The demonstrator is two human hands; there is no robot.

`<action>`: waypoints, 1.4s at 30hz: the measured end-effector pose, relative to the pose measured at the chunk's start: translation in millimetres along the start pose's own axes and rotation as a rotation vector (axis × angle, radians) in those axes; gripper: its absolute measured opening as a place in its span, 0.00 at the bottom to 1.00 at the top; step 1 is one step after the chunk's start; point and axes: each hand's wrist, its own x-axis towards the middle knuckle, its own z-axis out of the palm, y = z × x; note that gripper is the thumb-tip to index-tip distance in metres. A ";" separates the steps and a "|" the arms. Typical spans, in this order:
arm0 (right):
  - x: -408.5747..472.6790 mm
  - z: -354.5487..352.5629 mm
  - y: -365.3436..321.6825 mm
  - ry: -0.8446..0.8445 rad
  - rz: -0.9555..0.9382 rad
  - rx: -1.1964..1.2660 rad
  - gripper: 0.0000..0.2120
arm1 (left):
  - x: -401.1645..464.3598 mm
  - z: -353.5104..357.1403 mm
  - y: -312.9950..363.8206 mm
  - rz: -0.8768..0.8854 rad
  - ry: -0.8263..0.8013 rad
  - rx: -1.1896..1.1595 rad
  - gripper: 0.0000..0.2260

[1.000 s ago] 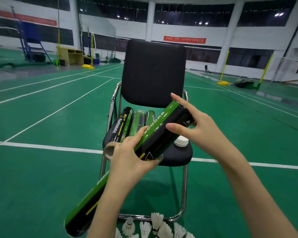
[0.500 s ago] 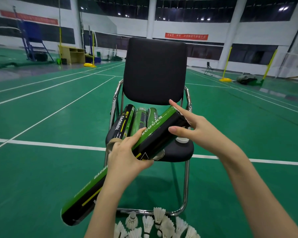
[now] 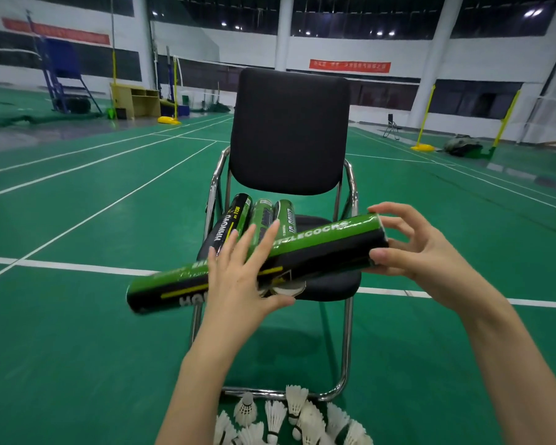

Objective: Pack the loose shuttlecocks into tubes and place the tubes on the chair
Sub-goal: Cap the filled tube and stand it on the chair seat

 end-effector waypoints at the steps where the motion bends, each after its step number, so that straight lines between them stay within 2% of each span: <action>1: -2.2 -4.1 0.2 0.041 -0.021 0.031 0.36 | -0.2 -1.5 -1.6 -0.006 0.034 -0.031 0.45; 5: -8.4 -17.7 -3.1 0.263 -0.116 0.084 0.37 | -0.6 -2.2 -6.3 -0.033 0.168 -0.143 0.40; 9: -10.2 -18.4 3.6 0.493 -0.183 -0.008 0.28 | -4.9 2.7 -8.8 -0.094 0.270 -0.273 0.23; 11: -10.4 -16.5 14.3 0.615 -0.171 -0.151 0.25 | -5.5 5.0 -13.8 -0.133 0.278 -0.282 0.17; 13: -8.5 -12.2 28.1 0.702 -0.155 -0.343 0.26 | -4.9 6.5 -19.1 -0.159 0.282 -0.297 0.15; 15: -4.5 -2.8 44.4 0.749 -0.153 -0.428 0.26 | -4.9 6.5 -21.6 -0.171 0.287 -0.312 0.14; 22: 24.7 24.9 106.9 0.672 -0.169 -0.495 0.27 | -3.4 7.4 -27.9 -0.190 0.276 -0.347 0.12; 33: 34.4 26.2 184.6 0.437 -0.354 -1.033 0.30 | -0.6 21.2 -39.6 -0.230 0.243 -0.377 0.13; 38: 41.3 32.3 207.5 0.428 -0.407 -1.100 0.35 | -3.4 27.0 -42.3 -0.242 0.246 -0.399 0.12; 42: 45.0 34.9 223.2 0.411 -0.433 -1.135 0.34 | -36.7 44.8 -45.8 -0.318 0.249 -0.404 0.13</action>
